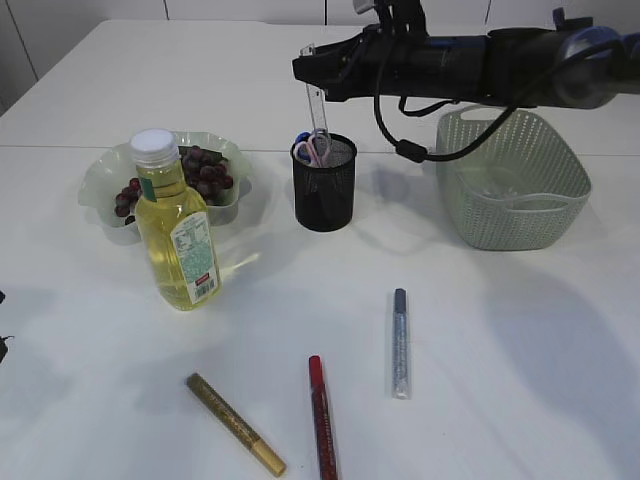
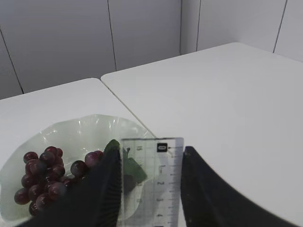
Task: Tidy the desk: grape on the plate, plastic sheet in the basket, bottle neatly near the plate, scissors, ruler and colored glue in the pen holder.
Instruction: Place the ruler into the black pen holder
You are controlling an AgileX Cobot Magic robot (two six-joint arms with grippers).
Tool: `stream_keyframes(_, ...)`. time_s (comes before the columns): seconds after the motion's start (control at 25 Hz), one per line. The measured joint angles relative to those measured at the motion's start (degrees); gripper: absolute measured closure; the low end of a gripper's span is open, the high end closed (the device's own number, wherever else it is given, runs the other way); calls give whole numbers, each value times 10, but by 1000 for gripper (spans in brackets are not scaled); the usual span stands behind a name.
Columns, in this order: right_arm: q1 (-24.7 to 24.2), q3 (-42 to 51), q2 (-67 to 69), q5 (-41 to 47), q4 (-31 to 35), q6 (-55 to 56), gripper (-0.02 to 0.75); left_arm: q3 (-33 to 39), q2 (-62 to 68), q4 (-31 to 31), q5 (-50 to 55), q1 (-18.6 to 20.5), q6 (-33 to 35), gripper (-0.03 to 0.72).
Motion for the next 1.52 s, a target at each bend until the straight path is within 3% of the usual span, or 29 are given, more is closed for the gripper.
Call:
stream_keyframes(0.84, -20, -4, 13, -5, 2, -15, 435, 0, 0, 0, 0, 0, 0, 380)
stream_keyframes(1.2, -20, -4, 14, -8, 3, -17, 361, 0, 0, 0, 0, 0, 0, 380)
stream_keyframes(1.52, -20, -4, 14, -8, 3, -1, 350, 0, 0, 0, 1, 0, 0, 380)
